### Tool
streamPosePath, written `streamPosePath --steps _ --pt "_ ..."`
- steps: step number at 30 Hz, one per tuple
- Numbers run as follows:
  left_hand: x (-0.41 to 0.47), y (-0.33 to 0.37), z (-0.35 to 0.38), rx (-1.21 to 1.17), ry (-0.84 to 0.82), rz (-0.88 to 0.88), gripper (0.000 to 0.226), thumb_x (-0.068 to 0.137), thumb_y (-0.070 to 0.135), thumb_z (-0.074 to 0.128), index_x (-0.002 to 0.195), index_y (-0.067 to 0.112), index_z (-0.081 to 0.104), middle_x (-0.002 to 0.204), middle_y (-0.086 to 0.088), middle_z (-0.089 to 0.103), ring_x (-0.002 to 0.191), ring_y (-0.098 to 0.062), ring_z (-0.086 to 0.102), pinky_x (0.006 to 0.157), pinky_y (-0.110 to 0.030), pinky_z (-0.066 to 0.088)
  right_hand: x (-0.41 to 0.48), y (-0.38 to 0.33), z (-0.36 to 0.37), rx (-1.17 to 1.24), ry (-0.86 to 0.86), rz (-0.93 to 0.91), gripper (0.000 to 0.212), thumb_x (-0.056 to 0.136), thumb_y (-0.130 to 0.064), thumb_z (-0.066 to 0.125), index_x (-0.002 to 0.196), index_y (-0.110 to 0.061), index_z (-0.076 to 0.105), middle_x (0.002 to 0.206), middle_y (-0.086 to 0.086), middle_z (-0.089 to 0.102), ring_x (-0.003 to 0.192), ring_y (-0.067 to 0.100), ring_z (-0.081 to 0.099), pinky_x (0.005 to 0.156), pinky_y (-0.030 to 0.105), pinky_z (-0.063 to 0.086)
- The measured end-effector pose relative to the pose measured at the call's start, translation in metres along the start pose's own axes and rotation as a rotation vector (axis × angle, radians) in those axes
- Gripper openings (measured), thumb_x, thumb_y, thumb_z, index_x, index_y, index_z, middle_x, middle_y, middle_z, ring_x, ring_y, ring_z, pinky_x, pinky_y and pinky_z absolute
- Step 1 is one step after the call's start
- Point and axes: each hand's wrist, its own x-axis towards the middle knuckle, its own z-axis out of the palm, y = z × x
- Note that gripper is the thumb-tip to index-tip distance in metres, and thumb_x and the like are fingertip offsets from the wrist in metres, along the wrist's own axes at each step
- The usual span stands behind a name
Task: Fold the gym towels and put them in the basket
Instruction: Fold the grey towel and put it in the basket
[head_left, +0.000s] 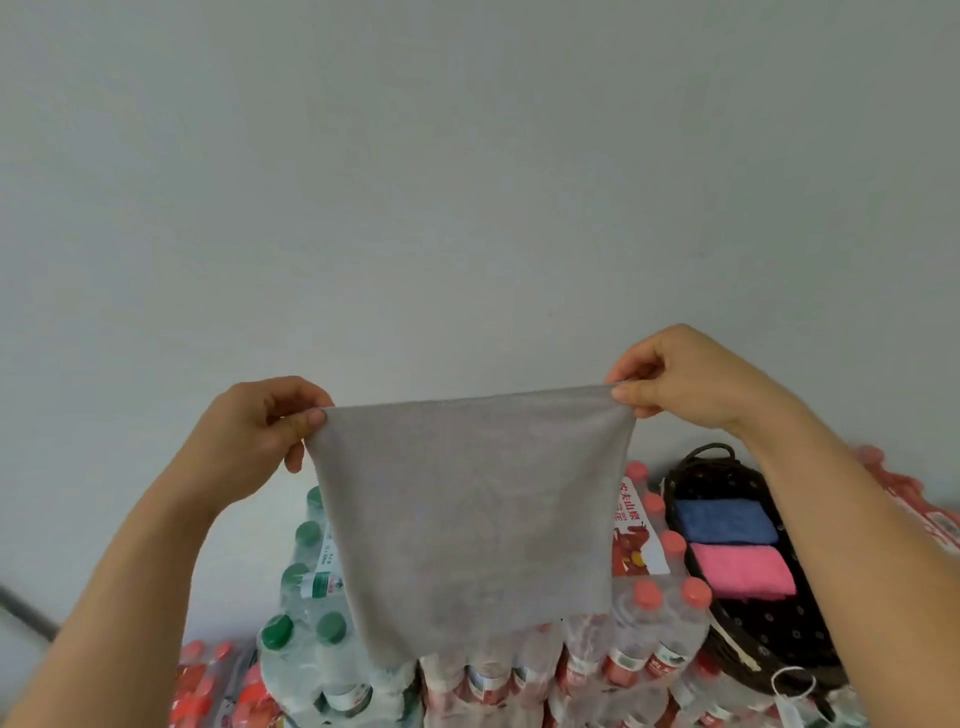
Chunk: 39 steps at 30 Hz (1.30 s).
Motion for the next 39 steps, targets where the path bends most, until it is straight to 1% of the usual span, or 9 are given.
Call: streamPosePath --steps 4,8,15,21,26,29,31,35,39 --pt "0.017 -0.026 0.027 0.079 -0.155 -0.14 0.022 0.091 0.006 0.059 0.077 0.021 0.068 0.054 -0.001 0.066 0.051 -0.014 0.062 0.055 -0.024 0.045 0.023 0.018 0.037 0.069 0.019 0.121 0.009 0.087 0.0 0.064 0.082 -0.007 0.068 0.084 0.011 0.063 0.072 0.018 0.063 0.066 0.031 0.059" --pt "0.044 -0.011 0.017 -0.077 0.195 -0.07 0.032 0.088 0.0 0.057 0.074 0.026 0.068 0.067 -0.004 0.07 0.06 -0.021 0.068 0.066 -0.033 0.059 0.048 0.003 0.028 0.133 0.237 -0.016 0.018 0.085 0.001 0.064 0.075 -0.014 0.065 0.081 0.012 0.067 0.076 0.029 0.069 0.081 0.049 0.057" --pt "0.058 0.042 -0.025 -0.172 0.492 0.211 0.028 0.092 -0.001 0.05 0.088 0.022 0.066 0.077 0.007 0.068 0.067 -0.005 0.068 0.072 -0.016 0.055 0.034 -0.048 -0.025 0.3 0.483 -0.305 0.016 0.087 0.001 0.063 0.082 -0.014 0.064 0.077 0.009 0.063 0.072 0.02 0.064 0.073 0.036 0.06" --pt "-0.018 -0.01 0.036 -0.111 0.353 0.114 0.036 0.088 -0.009 0.052 0.087 0.024 0.065 0.079 0.011 0.068 0.073 -0.002 0.066 0.07 -0.006 0.048 -0.028 0.023 0.038 0.142 0.377 -0.148 0.024 0.085 -0.005 0.068 0.08 -0.028 0.066 0.081 -0.006 0.068 0.079 0.014 0.066 0.077 0.024 0.052" --pt "-0.107 -0.091 0.117 0.053 0.054 -0.124 0.038 0.081 -0.006 0.066 0.08 0.032 0.067 0.079 0.019 0.066 0.073 -0.005 0.064 0.073 -0.026 0.054 -0.099 0.111 0.135 -0.08 0.071 0.059 0.019 0.082 -0.007 0.071 0.082 -0.025 0.066 0.094 -0.01 0.057 0.088 -0.002 0.056 0.079 0.007 0.042" --pt "-0.142 -0.113 0.141 0.039 -0.02 -0.182 0.044 0.079 -0.007 0.068 0.077 0.037 0.064 0.077 0.026 0.063 0.071 0.003 0.063 0.068 -0.006 0.045 -0.131 0.146 0.172 -0.108 -0.027 0.207 0.026 0.085 -0.012 0.069 0.08 -0.035 0.06 0.096 -0.008 0.05 0.086 0.002 0.055 0.082 0.019 0.045" --pt "-0.152 -0.119 0.149 0.011 -0.008 -0.209 0.042 0.079 -0.008 0.068 0.077 0.035 0.066 0.082 0.022 0.065 0.077 0.004 0.063 0.068 -0.001 0.042 -0.141 0.155 0.185 -0.119 -0.025 0.273 0.03 0.085 -0.014 0.069 0.076 -0.04 0.057 0.087 -0.006 0.059 0.077 0.01 0.06 0.072 0.025 0.049" --pt "-0.154 -0.122 0.154 -0.007 0.009 -0.319 0.035 0.082 0.001 0.069 0.076 0.036 0.068 0.099 0.005 0.057 0.081 -0.005 0.059 0.069 -0.013 0.042 -0.146 0.154 0.194 0.011 0.014 0.374 0.013 0.088 -0.014 0.066 0.083 -0.026 0.064 0.071 -0.004 0.07 0.06 0.011 0.067 0.056 0.028 0.053" --pt "-0.157 -0.121 0.151 -0.036 -0.015 -0.335 0.035 0.083 0.003 0.068 0.077 0.037 0.069 0.096 0.01 0.061 0.08 -0.007 0.062 0.069 -0.02 0.047 -0.148 0.154 0.2 0.155 0.085 0.481 0.013 0.085 -0.01 0.068 0.081 -0.022 0.069 0.07 -0.003 0.072 0.066 0.016 0.07 0.068 0.039 0.057"
